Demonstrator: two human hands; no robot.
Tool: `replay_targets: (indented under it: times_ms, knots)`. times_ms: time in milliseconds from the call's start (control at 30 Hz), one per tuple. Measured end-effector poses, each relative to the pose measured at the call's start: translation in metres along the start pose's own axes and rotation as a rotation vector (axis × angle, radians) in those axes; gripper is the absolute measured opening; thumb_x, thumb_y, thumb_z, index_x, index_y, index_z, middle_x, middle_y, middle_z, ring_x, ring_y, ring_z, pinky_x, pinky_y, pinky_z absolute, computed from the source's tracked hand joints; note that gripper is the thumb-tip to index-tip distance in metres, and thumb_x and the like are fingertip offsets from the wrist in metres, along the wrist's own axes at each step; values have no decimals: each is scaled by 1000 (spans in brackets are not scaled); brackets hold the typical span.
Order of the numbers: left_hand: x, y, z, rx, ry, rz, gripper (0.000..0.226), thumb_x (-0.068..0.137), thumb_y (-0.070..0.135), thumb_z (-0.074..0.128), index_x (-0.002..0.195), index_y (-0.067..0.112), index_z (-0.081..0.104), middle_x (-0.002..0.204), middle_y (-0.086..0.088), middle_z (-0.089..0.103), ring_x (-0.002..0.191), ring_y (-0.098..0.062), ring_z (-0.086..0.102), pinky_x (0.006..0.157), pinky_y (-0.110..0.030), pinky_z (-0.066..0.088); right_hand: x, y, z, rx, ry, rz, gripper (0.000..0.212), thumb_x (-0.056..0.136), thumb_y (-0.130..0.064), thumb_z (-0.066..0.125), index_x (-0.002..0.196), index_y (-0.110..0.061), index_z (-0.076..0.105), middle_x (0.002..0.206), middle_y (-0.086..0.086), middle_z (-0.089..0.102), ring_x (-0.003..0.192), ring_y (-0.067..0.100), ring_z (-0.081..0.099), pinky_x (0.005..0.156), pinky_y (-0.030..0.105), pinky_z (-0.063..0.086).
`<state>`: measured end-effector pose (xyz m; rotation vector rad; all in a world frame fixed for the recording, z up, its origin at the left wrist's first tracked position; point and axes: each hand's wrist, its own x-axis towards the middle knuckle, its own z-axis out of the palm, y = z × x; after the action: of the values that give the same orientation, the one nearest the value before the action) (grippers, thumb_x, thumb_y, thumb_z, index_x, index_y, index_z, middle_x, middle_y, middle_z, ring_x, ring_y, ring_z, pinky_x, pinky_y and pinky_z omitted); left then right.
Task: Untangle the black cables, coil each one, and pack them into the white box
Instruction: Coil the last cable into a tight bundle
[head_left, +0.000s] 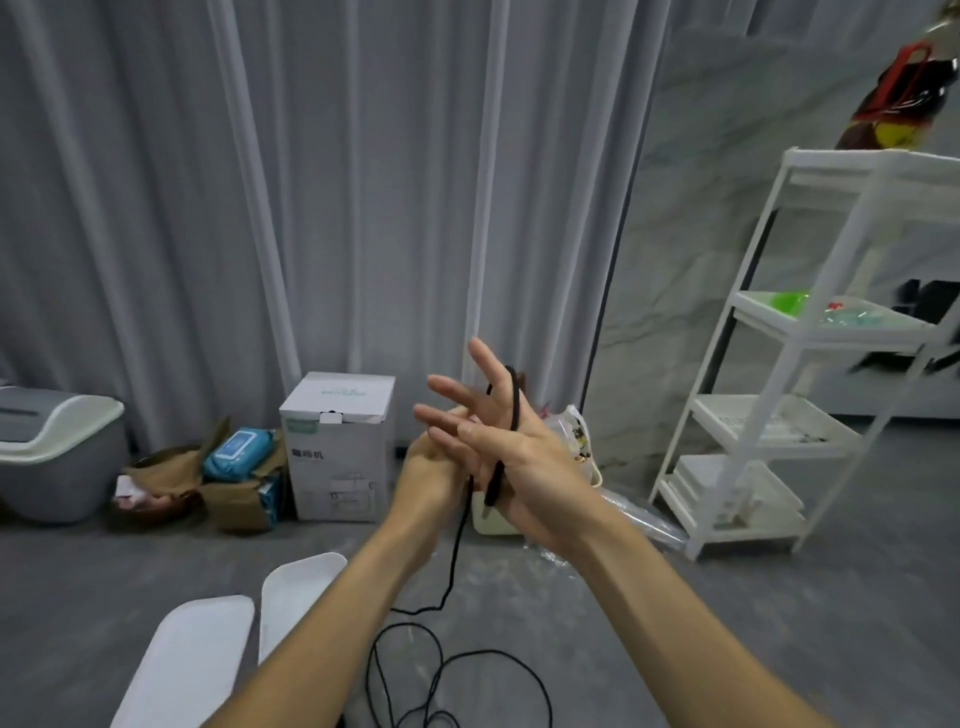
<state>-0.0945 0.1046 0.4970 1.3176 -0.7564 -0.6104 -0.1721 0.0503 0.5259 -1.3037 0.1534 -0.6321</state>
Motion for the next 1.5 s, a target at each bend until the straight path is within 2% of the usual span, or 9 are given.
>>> replay_targets:
  times_ms: [167,300,467,567,733,1033,1267,1400,1500]
  knots:
    - [-11,-51,1,43,-5,-72,41,101,5,47,96,36,73,93,12,74,85,2,68,69,-16,53,-19,46,-16,126,60,62,63,98,12,40,143,-32,45,133,9,62,120,29,63,104,36,49]
    - [-13,-92,-5,97,9,-216,25,100,1,49,122,-5,59,115,-22,66,89,-17,57,70,-21,50,-25,76,-32,208,93,104,65,97,15,39,143,-31,47,135,9,62,120,33,62,101,35,51]
    - [-7,-117,-2,152,-15,-266,23,99,-3,46,118,-9,59,91,-10,68,75,-11,58,60,-15,50,-31,106,-49,274,145,120,69,96,19,34,142,-30,47,134,8,63,118,34,63,97,32,54]
    - [3,-127,5,132,-4,-279,25,101,0,45,119,-7,60,117,-26,66,88,-19,59,71,-24,50,-29,114,-58,342,176,121,66,96,15,37,141,-31,49,132,8,64,118,34,63,96,30,53]
    - [6,-137,13,36,-64,-233,26,100,17,53,116,30,67,103,8,76,97,-5,71,74,-18,55,-19,121,-70,395,237,130,47,102,-7,37,139,-31,51,131,10,65,120,31,63,101,34,50]
    - [1,-171,12,337,-338,-255,22,94,38,49,108,39,66,90,2,72,76,-20,62,74,-43,53,-20,141,-97,151,325,61,48,99,-12,39,140,-35,45,134,-1,63,125,18,59,109,29,44]
    - [0,-183,10,624,-456,-177,27,103,37,44,115,32,67,85,8,70,62,1,55,59,-12,40,-19,154,-120,-42,410,-21,56,104,-3,35,142,-44,37,139,-14,57,133,7,50,114,32,34]
    - [0,-187,6,719,-460,-62,27,101,37,44,110,31,68,73,9,61,67,-4,53,61,-18,39,-23,165,-128,-404,332,11,63,105,2,31,143,-48,29,145,-22,46,137,-5,39,115,17,28]
    - [4,-191,2,837,-420,42,31,97,36,44,83,16,63,73,2,56,75,-13,50,71,-34,44,-28,177,-133,-578,228,129,60,106,-2,30,141,-51,25,144,-22,42,134,-9,39,111,9,28]
